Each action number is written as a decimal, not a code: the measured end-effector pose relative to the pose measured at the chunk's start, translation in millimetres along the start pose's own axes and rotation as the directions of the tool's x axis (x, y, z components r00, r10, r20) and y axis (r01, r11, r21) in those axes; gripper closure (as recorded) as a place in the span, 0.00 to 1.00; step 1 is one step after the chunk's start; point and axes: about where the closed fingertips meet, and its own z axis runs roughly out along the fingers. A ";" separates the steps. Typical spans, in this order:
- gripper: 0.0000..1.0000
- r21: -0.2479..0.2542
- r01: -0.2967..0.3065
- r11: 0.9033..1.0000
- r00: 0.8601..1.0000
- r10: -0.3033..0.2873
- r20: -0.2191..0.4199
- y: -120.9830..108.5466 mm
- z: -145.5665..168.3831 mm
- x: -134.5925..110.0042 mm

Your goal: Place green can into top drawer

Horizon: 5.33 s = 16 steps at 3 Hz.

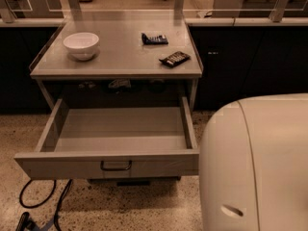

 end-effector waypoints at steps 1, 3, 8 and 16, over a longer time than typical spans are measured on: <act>1.00 0.004 -0.001 1.000 1.000 0.001 0.009 -1.6 3.5 -2.9; 1.00 -0.112 -0.078 0.991 0.996 0.074 -0.045 -5.8 37.9 43.8; 1.00 -0.487 0.300 0.820 0.951 -0.294 0.091 88.3 131.3 41.2; 1.00 -0.629 0.722 0.287 0.661 -0.553 0.507 247.2 219.7 31.9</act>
Offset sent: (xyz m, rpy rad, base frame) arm 0.0204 -0.0285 0.0198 0.1499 0.0959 -0.0186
